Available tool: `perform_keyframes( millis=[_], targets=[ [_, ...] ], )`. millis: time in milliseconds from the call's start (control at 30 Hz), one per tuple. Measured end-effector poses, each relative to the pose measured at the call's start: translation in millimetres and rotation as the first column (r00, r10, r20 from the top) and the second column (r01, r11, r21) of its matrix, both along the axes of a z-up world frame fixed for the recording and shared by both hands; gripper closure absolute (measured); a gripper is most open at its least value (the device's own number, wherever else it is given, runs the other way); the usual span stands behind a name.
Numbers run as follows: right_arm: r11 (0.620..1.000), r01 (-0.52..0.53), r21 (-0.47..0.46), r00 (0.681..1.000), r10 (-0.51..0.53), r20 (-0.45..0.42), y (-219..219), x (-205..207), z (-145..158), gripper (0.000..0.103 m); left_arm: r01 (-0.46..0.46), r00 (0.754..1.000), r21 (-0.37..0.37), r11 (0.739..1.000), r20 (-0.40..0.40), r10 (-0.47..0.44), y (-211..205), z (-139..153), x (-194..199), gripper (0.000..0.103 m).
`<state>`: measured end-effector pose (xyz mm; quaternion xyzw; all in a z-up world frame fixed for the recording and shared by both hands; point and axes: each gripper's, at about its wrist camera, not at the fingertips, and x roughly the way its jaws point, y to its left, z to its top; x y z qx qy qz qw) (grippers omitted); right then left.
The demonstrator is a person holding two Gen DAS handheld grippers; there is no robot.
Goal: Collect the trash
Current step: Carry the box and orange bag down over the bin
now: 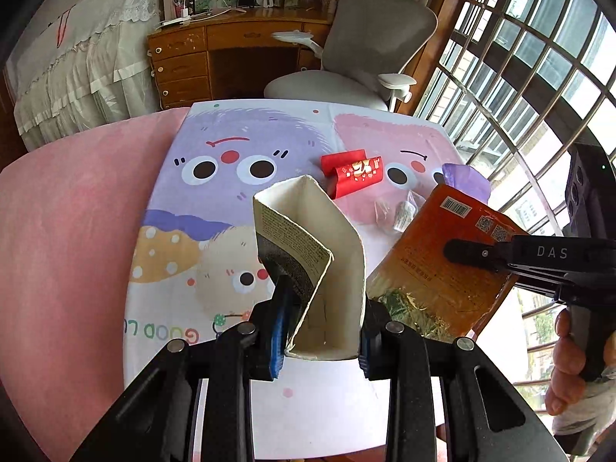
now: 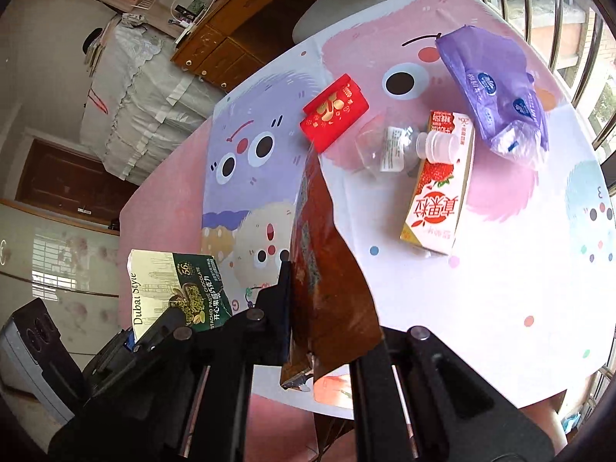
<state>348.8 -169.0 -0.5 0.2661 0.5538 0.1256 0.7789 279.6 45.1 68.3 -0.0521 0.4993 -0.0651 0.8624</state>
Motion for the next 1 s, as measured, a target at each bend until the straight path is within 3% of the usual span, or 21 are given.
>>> perform_keyframes(
  millis=[267, 467, 633, 1000],
  targets=[
    [0.998, 0.022, -0.065, 1.000, -0.022, 0.000, 38.7, -132.4, -9.2, 0.098, 0.102, 0.995, -0.007, 0.995, 0.000, -0.102, 23.1, -4.4, -115.5, 0.074],
    [0.995, 0.028, -0.100, 0.997, -0.035, -0.063, 55.8, -208.1, -35.5, 0.098, 0.171, 0.985, -0.008, 0.985, -0.031, -0.171, 30.8, -19.1, -183.2, 0.074],
    [0.984, -0.032, -0.173, 0.993, 0.012, -0.116, 67.8, -245.6, -52.2, 0.097, 0.211, 0.976, -0.004, 0.977, -0.059, -0.211, 30.1, -34.7, -222.9, 0.074],
    [0.967, -0.105, -0.230, 0.978, 0.059, -0.200, 59.2, -282.4, -86.6, 0.097, 0.240, 0.959, -0.011, 0.971, -0.151, -0.239, -2.5, -75.4, -247.5, 0.074]
  ],
)
